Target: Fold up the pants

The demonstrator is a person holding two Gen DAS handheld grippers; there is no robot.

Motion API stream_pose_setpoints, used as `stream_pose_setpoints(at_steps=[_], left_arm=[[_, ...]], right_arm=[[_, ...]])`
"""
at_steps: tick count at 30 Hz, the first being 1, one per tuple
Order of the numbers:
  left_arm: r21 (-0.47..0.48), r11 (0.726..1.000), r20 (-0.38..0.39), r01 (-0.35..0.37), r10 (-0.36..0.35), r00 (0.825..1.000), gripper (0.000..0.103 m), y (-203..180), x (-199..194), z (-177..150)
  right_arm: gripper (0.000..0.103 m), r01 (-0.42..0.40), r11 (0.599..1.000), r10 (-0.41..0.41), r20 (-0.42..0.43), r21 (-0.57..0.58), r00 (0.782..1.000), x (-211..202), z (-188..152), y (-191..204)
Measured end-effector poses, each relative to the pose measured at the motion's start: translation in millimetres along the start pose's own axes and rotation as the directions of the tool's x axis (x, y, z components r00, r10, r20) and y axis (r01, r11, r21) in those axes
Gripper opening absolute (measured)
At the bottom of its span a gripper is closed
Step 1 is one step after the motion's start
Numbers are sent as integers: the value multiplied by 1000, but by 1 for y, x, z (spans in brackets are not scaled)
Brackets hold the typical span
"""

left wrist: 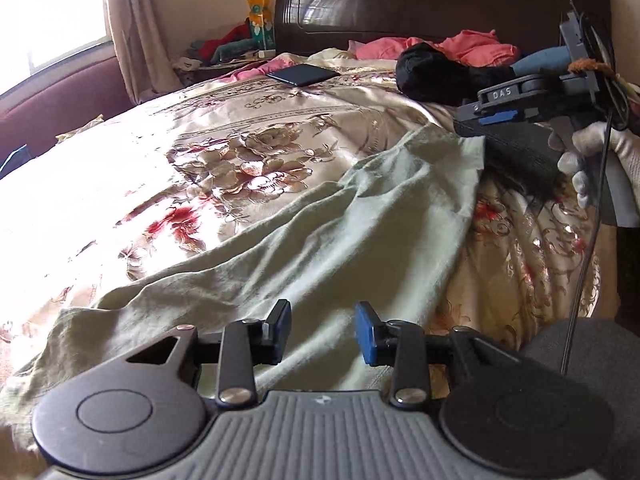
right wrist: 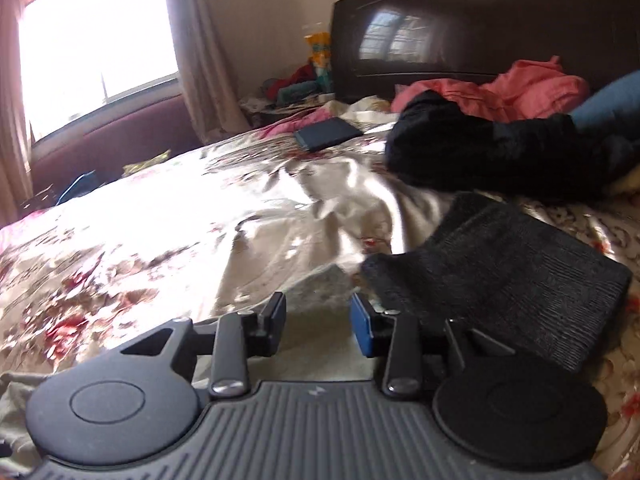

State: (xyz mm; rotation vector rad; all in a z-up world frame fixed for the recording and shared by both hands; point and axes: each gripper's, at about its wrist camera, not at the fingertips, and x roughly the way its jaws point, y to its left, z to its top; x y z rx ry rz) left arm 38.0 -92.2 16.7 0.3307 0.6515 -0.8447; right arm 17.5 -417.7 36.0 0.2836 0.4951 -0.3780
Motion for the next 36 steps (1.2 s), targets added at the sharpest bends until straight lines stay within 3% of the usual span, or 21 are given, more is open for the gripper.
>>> stream_pose_setpoints(at_steps=[2,4,6,10,14,17,20,22,23,25,29,33,34,35,36], left_arm=[[-4,1000,18,0,0,1000,50,9,-7,2],[28,999,26,-18,17,1000,54,15,-9,5],[43,998,28,-43,42,999,56,27,-3,7],[52,998,-4,-28,29,1000,56,56,22,14],[127,992,-67,-24,33,997,56,77,49,16],[164,986,-119,-11,31,992,56,89,62,14],[168,986,-149,20,6,989,56,97,66,12],[167,985,-163,34,-6,987,55,100,64,12],[182,983,-163,24,6,987,51,100,63,12],[215,977,-166,8,28,986,46,100,63,10],[253,967,-190,25,25,981,46,101,65,12],[276,961,-199,31,26,980,47,101,69,14],[275,961,-199,31,25,980,43,101,69,14],[278,960,-194,27,29,981,26,100,68,14],[287,958,-191,15,42,981,19,99,66,14]], right_arm=[[39,-139,988,136,-55,-67,989,16,5,21],[39,-320,931,287,-187,-176,940,40,3,50],[39,-427,856,345,-294,-292,891,55,-7,79],[39,-548,728,367,-440,-412,819,69,-17,124],[39,-657,597,380,-559,-460,737,79,-21,157],[39,-692,518,338,-623,-503,706,88,-26,173],[30,-699,498,299,-656,-512,694,92,-30,180],[11,-688,500,282,-652,-526,704,88,-31,181],[7,-684,500,272,-654,-530,706,86,-30,182],[4,-675,492,258,-649,-550,716,79,-32,180],[7,-670,471,244,-645,-574,724,78,-38,186],[10,-676,463,241,-652,-573,719,84,-38,190],[5,-667,469,233,-648,-578,725,85,-38,192],[4,-659,476,227,-643,-582,732,84,-38,193],[1,-650,475,226,-631,-593,742,81,-38,194]])
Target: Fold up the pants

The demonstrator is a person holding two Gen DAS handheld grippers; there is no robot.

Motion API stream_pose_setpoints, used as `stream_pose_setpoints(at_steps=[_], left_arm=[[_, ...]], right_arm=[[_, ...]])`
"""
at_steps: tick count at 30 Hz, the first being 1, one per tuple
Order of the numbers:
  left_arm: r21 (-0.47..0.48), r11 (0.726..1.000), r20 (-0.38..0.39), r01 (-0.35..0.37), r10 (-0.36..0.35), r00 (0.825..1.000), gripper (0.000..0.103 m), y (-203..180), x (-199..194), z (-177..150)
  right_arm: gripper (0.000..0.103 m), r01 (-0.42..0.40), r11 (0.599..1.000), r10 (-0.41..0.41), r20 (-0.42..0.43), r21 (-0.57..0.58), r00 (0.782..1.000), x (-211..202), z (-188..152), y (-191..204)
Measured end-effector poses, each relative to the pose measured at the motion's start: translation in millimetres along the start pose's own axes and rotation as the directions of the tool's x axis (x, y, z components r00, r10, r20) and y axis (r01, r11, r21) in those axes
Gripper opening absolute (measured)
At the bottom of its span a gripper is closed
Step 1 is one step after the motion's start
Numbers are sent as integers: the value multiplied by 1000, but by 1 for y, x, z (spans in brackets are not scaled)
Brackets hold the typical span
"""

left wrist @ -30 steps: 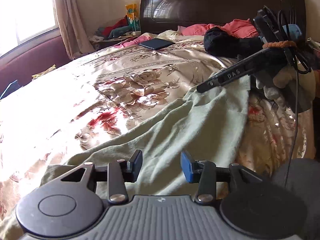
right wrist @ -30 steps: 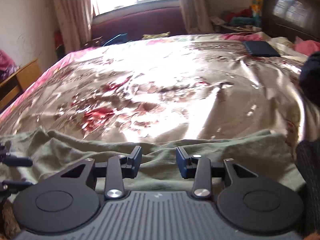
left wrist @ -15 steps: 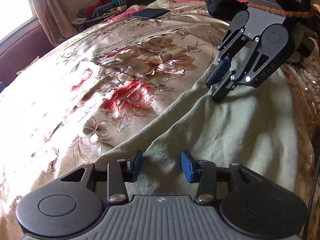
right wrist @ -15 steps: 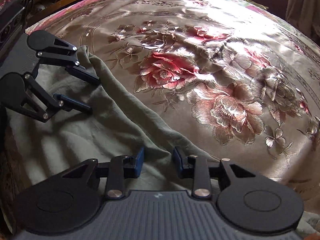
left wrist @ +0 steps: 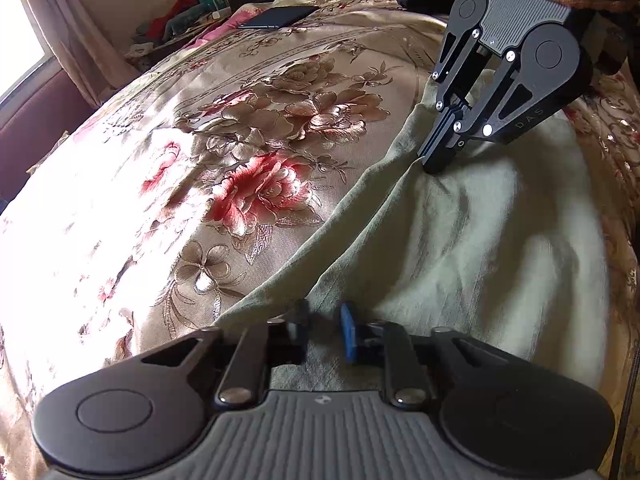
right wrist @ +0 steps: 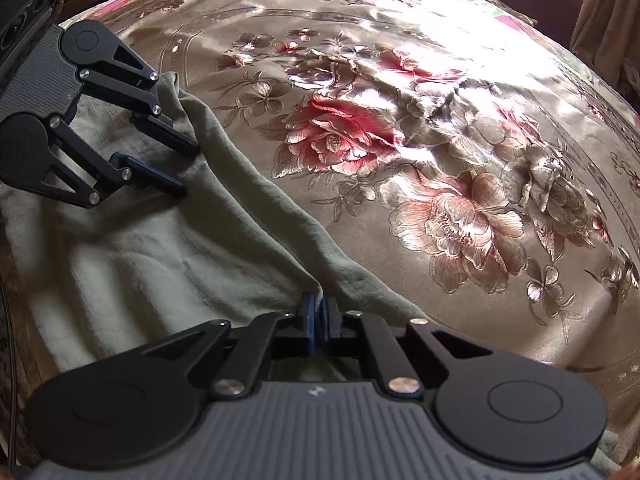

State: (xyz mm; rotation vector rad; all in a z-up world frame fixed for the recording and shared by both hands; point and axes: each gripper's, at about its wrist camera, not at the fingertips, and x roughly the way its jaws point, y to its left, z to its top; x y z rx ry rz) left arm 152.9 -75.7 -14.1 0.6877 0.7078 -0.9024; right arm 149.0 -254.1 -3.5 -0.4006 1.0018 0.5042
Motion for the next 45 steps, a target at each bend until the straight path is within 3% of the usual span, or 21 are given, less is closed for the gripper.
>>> stream_pose_setpoints(at_steps=[3,7,10,12,16,19,21,23,25,27,30,32,37,38,41,45], left_arm=[[22,998,28,-59,58,998,19,0,-9,-2],[-74,993,55,-95,100,994,18,17,-16,-6],[-113,987,39,-117,122,992,19,20,-8,-12],[-124,982,41,-139,145,989,20,22,-11,-16],[-189,965,58,-184,198,978,27,31,-32,-31],[-178,952,-10,-247,250,968,29,32,-35,-48],[-162,937,-59,-309,303,951,29,32,-34,-61],[-244,917,-44,-314,313,949,29,39,-44,-72],[-380,874,-12,-303,323,946,30,49,-59,-81],[-416,853,3,-316,349,937,30,48,-68,-87],[-419,847,15,-327,367,930,33,36,-78,-98],[-442,846,25,-299,345,938,38,27,-81,-105],[-452,856,54,-250,306,950,39,10,-83,-118],[-458,855,61,-242,302,951,40,10,-84,-120],[-491,844,85,-215,293,952,40,13,-85,-126],[-512,835,106,-202,295,950,40,19,-83,-131]], right_arm=[[1,48,999,-50,62,23,997,-15,3,-1],[1,83,986,-108,176,144,978,-27,15,-19],[3,87,982,-113,155,168,981,-6,16,-21],[6,93,982,-107,81,162,991,12,11,-18],[15,132,975,-157,133,181,979,-4,-6,-9],[16,150,969,-189,200,197,961,-24,-9,-1],[16,102,978,-145,249,181,957,-31,-3,9],[17,0,986,-48,287,166,957,-32,13,22],[18,-105,982,49,326,158,944,-23,33,35],[21,-174,975,120,333,135,935,-9,52,45],[29,-243,966,205,307,90,929,22,81,62],[29,-283,955,248,287,87,925,38,95,67],[30,-368,927,342,246,67,907,61,120,74],[29,-381,923,360,227,55,905,64,124,76],[5,-396,917,387,152,37,909,69,131,84],[1,-442,887,413,197,135,889,68,139,71]])
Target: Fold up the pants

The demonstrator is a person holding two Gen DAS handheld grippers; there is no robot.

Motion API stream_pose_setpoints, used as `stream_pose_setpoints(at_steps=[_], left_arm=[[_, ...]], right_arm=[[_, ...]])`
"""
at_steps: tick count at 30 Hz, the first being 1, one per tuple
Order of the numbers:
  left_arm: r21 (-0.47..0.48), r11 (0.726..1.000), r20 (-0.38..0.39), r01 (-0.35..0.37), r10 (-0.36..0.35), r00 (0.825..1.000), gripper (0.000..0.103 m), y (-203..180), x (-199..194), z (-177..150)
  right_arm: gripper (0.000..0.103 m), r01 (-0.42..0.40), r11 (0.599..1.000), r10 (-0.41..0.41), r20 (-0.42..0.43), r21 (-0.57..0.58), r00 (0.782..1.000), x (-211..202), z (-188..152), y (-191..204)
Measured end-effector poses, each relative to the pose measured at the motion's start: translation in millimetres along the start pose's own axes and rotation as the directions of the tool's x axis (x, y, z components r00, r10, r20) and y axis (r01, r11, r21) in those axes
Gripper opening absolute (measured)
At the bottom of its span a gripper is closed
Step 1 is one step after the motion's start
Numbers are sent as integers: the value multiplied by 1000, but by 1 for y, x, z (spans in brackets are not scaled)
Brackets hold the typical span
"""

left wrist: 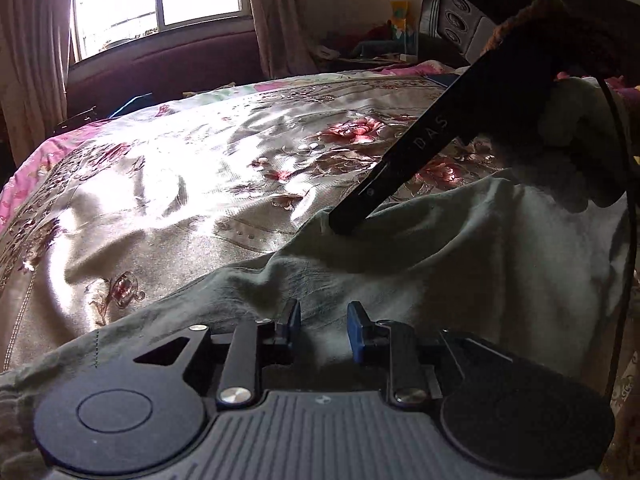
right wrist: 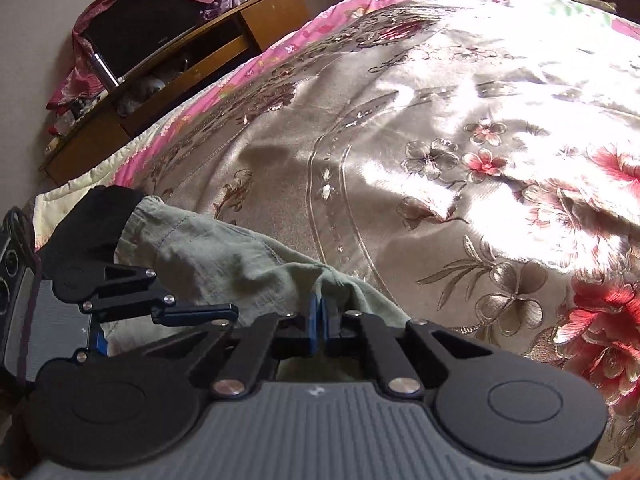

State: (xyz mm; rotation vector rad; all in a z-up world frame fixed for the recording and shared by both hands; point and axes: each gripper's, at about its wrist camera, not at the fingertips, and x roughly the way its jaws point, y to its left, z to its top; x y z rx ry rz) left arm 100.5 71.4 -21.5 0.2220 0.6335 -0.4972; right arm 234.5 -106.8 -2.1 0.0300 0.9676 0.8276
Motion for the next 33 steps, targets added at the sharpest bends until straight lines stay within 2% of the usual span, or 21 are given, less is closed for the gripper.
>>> stream_pose_setpoints(at_steps=[2,5,7,10,12,14,17,19,21,24,25,27,30,33], left_arm=[[20,1000,-1,-13,13,1000,41,-2,4,-2],[45,998,6,-31,31,1000,42,-8,8,-6],[71,996,10,-47,47,999,42,-12,8,-6],[71,996,0,-50,50,999,43,-15,6,-5],[94,993,-2,-73,74,997,45,-19,2,-5],[86,994,5,-66,66,998,45,-22,-5,-5],[44,999,23,-9,8,1000,45,-32,-18,-5],[66,998,24,22,-24,999,46,-45,-19,-5],[96,994,5,60,-61,998,46,-61,-16,-5],[137,985,-14,109,-108,994,46,-84,-14,-1],[155,980,-19,126,-125,992,46,-94,-14,2],[197,968,-24,155,-153,988,46,-112,-14,7],[263,944,-32,198,-196,980,46,-142,-10,16],[317,910,-58,266,-262,963,47,-175,-1,25]], right_arm=[[1,71,997,-71,28,23,997,5,9,-7],[1,157,986,-159,26,47,987,24,19,-17],[0,222,974,-223,31,36,974,35,21,-18],[2,256,965,-260,67,55,963,36,25,-19],[4,270,958,-279,106,92,954,20,23,-19],[6,267,953,-290,177,141,941,-15,11,-20],[8,296,939,-334,246,178,910,-75,-29,-17],[8,307,922,-364,256,236,896,-109,-67,-16],[8,323,883,-411,227,340,883,-143,-113,-16],[8,402,814,-516,202,419,833,-180,-164,-14],[8,424,770,-560,185,477,807,-195,-183,-20],[8,419,692,-613,172,588,772,-215,-211,-34],[8,381,532,-707,150,756,691,-247,-255,-64],[9,314,444,-751,158,839,641,-266,-282,-84]])
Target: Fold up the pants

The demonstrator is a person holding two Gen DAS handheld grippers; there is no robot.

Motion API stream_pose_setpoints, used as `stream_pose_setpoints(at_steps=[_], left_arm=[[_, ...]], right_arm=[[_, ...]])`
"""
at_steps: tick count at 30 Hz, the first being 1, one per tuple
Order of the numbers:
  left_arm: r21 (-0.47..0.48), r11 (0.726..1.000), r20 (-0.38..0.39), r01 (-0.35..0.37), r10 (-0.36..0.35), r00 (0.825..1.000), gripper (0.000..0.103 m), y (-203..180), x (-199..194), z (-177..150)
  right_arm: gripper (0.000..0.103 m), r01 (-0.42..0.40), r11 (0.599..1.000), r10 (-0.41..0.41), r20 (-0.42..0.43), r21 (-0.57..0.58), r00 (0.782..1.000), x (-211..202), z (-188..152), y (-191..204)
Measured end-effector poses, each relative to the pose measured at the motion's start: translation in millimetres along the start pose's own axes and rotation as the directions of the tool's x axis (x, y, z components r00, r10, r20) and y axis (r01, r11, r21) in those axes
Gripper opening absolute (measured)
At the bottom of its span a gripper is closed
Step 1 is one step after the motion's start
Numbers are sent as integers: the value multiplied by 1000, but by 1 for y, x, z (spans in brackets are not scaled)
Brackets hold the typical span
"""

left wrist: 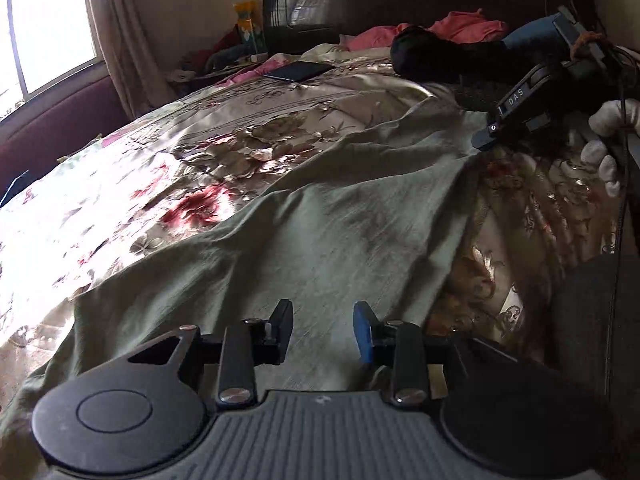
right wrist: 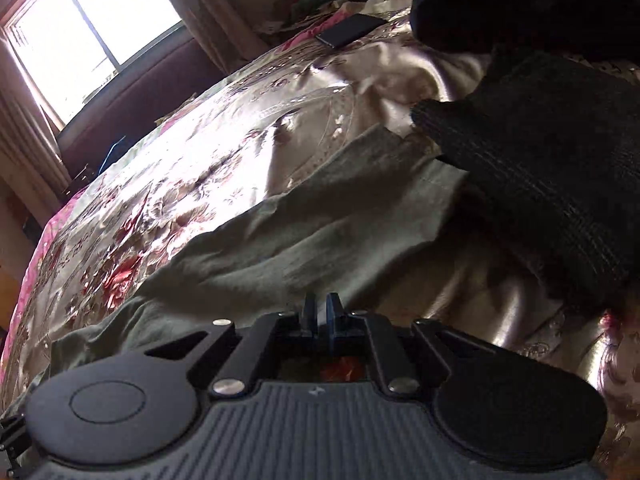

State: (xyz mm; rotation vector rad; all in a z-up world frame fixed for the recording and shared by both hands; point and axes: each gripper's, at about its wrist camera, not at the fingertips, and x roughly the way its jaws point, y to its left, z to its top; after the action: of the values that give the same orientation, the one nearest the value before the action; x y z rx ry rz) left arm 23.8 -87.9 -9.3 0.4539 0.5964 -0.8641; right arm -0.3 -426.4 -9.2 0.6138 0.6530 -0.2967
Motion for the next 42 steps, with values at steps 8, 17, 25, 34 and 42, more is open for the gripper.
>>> stream_pose_setpoints(at_steps=[8,17,25,34,42], left_arm=[[129,988,-20,80,-78,997,48,-45,34,36],[151,986,-56,71,-63,996,49,-53,39,47],[134,988,-44,79,-74,996,49,-57,46,51],[134,987,-13,90,-89,996,49,-70,54,65],[121,990,2,74,-75,997,49,-66,53,71]], right_arm=[[19,-17,984,-3,115,176,993,6,25,-55],[1,-113,982,80,211,154,974,6,52,-51],[26,-53,979,29,123,198,992,2,24,-68],[5,-88,948,23,211,307,977,20,27,-88],[4,-236,947,157,325,218,932,0,62,-64]])
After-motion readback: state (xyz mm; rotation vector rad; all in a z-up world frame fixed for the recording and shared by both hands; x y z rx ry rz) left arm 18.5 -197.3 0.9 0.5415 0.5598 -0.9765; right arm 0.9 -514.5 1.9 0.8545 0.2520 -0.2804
